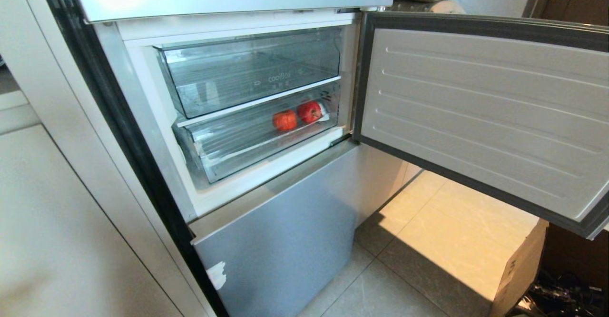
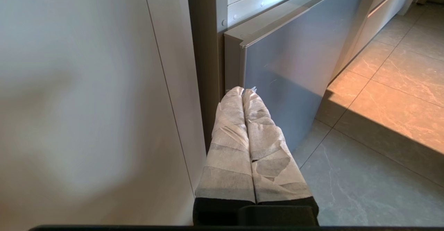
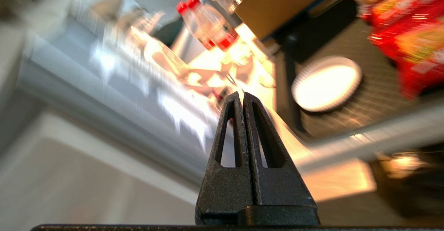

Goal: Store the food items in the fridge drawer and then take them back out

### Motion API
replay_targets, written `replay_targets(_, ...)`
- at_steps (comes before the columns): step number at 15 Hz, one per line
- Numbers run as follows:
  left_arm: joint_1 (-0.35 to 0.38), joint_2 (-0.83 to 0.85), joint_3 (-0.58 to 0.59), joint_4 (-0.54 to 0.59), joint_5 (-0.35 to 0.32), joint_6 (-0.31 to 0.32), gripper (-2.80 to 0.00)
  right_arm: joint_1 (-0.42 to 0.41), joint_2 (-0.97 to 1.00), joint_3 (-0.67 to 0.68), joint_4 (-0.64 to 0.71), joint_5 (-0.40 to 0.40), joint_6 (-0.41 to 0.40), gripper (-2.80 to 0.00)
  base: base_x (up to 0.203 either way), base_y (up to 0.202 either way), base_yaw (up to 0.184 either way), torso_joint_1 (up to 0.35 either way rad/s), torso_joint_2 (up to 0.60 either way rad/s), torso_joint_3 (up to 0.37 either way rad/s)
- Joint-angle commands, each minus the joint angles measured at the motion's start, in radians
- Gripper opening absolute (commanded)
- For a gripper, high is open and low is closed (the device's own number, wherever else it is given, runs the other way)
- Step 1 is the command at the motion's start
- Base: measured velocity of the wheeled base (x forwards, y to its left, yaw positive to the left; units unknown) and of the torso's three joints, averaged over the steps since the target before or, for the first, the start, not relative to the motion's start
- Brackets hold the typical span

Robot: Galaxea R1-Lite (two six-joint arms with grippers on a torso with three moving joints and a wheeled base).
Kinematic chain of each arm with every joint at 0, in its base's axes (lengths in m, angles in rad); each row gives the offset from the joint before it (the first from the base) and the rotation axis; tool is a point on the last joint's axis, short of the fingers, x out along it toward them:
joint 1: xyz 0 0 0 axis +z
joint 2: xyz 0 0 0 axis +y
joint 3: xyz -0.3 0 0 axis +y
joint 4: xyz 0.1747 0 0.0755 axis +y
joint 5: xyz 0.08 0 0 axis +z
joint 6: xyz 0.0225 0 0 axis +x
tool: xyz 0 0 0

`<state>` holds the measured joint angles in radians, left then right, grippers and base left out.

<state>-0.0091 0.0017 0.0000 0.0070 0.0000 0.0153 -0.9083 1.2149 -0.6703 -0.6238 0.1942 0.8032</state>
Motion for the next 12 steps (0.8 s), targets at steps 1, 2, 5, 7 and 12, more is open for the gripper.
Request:
replay_targets(1, 0.0, 0.001, 0.0, 0.0, 0.0, 0.0, -2.8, -0.026, 0.191, -0.114, -0.021, 0.073, 0.113, -2.8, 0.0, 0.0, 0.0, 0.0, 0.0, 0.0)
replay_targets(2, 0.0, 0.001, 0.0, 0.0, 0.0, 0.0, -2.8, -0.033, 0.236, -0.164, -0.023, 0.123, 0.173, -2.8, 0.0, 0.0, 0.0, 0.0, 0.0, 0.0)
replay_targets(5, 0.0, 0.001, 0.0, -0.001, 0.0, 0.0, -2.8, -0.042, 0.344, -0.272, -0.019, 0.319, 0.283, -2.8, 0.0, 0.0, 0.0, 0.0, 0.0, 0.0)
replay_targets(7, 0.0, 0.001, 0.0, -0.001, 0.0, 0.0, -2.8, -0.042, 0.391, -0.311, -0.021, 0.43, 0.319, -2.8, 0.0, 0.0, 0.0, 0.0, 0.0, 0.0)
replay_targets(12, 0.0, 0.001, 0.0, -0.001, 0.0, 0.0, -2.8, -0.041, 0.46, -0.411, -0.024, 0.573, 0.389, -2.8, 0.0, 0.0, 0.0, 0.0, 0.0, 0.0)
